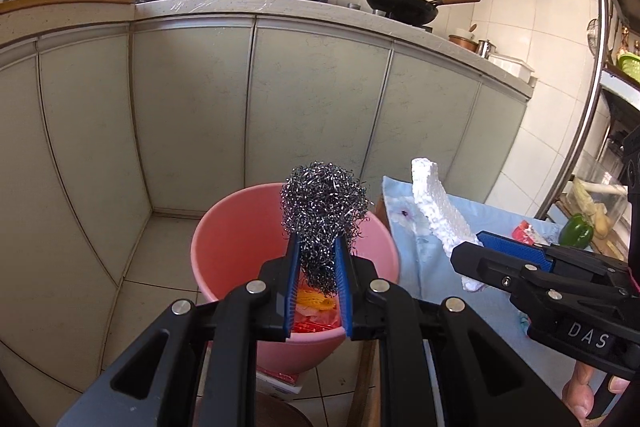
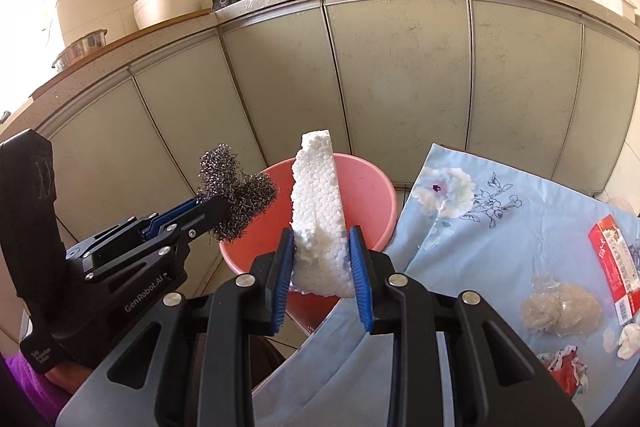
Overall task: Collect trash
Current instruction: 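Carry the steel wool and foam strip over the pink bucket, then open both grippers to drop the steel wool and foam strip into the bucket, then move both tools back over the table toward the plastic bag and red wrapper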
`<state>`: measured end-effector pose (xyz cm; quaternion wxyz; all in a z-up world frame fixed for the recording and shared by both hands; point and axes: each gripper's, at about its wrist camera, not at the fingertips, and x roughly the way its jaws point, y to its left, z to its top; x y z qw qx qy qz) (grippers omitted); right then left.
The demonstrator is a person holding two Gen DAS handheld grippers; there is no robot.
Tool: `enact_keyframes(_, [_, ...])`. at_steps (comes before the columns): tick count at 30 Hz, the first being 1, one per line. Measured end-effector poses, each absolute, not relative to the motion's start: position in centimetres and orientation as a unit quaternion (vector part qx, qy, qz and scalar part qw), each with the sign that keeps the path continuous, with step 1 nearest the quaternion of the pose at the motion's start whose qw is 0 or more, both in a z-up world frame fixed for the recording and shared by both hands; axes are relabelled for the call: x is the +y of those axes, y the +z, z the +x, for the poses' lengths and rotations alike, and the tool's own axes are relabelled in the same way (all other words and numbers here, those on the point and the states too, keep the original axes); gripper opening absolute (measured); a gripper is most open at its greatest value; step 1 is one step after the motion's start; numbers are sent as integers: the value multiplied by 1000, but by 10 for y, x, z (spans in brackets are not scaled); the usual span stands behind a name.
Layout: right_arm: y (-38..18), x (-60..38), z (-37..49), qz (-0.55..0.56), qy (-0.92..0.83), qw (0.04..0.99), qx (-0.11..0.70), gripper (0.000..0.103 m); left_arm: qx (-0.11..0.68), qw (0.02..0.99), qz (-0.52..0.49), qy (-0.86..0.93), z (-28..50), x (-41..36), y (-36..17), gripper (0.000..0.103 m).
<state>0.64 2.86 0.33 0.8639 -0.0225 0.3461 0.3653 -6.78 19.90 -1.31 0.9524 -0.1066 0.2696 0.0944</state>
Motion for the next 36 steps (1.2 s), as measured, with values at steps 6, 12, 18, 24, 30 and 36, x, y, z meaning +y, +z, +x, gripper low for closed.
enact_keyframes(6, [-14, 52, 26, -26, 359, 861, 359, 28, 284, 945, -116, 111, -58, 208, -28, 16])
enact_keyframes(12, [-34, 78, 45, -31, 358, 851, 382, 28, 312, 934, -126, 124, -44, 220, -47, 16])
enact_keyframes(18, [-49, 91, 55, -37, 359, 844, 396, 29, 332, 926, -129, 127, -31, 228, -60, 20])
enact_keyframes(24, [-54, 95, 61, -45, 361, 840, 402, 38, 331, 925, -128, 135, -30, 230, -63, 29])
enact_keyframes(30, [-47, 84, 63, -32, 362, 842, 397, 43, 322, 929, -123, 136, -33, 226, -57, 35])
enact_keyframes(36, [-30, 61, 51, -24, 363, 853, 375, 43, 308, 935, -117, 127, -41, 215, -43, 35])
